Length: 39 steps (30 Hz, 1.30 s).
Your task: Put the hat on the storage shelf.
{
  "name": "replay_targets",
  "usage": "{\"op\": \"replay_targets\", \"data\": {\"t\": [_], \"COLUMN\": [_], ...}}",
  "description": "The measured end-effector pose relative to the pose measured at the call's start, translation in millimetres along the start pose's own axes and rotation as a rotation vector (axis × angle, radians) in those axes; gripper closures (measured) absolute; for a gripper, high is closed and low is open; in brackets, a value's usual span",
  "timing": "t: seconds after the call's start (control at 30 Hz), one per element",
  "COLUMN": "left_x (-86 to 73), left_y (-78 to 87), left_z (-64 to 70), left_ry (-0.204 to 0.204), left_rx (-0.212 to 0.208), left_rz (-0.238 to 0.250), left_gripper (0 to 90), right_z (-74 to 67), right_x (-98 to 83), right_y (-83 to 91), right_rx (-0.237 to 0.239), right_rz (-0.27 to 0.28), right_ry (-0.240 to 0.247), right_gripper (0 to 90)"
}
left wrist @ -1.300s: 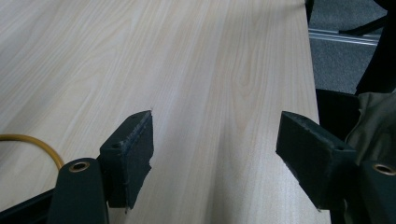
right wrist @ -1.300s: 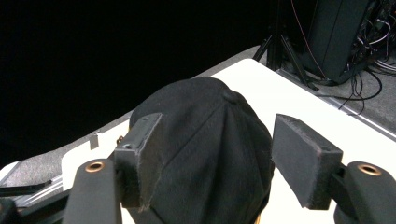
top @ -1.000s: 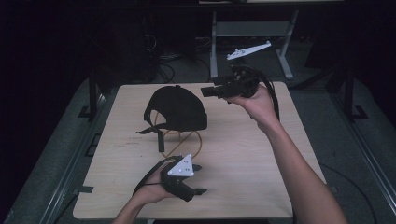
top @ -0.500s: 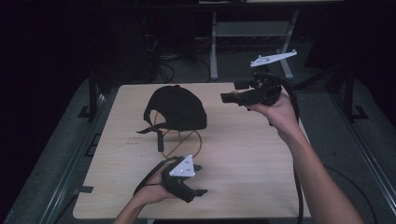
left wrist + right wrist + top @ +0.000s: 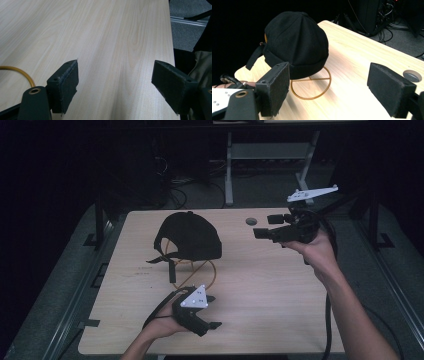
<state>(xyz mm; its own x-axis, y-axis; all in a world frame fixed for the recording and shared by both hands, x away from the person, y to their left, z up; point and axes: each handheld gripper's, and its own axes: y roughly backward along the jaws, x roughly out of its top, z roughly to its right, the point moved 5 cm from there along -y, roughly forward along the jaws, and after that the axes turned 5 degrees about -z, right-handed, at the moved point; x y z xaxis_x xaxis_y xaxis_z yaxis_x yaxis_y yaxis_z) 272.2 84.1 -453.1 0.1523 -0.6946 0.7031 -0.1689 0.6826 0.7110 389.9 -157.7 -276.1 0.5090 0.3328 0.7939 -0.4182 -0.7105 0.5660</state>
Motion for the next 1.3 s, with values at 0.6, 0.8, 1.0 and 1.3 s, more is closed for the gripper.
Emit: {"op": "replay_targets", "data": {"t": [0.6,0.8,1.0,1.3], "left_x": [-0.4,-0.7,-1.4,-2.6], "left_y": [0.2,0.7,-0.3,-1.0], "left_z": [-1.4,-2.2,-2.1,-2.4], "left_ry": [0.002,0.007,0.009,0.013], "left_rx": [0.006,0.008,0.005,0.002], "left_rz": [-0.006,-0.001,-0.006,-0.01], "left_gripper": [21.2,21.2,21.3,21.3], "right_z": [14.0,19.6,27.0,32.6], "right_x": [-33.6,-48.3,-67.1,-83.9], "right_y": [13.8,18.9,23.5,27.7], "right_rx": [-0.024,-0.027,-0.036,-0.045], "right_rz": [-0.006,-0.005,-0.009,-0.005], "right_ry": [-0.043,-0.071,-0.094,-0.118], "right_gripper": [17.3,17.2,17.2,17.2]}}
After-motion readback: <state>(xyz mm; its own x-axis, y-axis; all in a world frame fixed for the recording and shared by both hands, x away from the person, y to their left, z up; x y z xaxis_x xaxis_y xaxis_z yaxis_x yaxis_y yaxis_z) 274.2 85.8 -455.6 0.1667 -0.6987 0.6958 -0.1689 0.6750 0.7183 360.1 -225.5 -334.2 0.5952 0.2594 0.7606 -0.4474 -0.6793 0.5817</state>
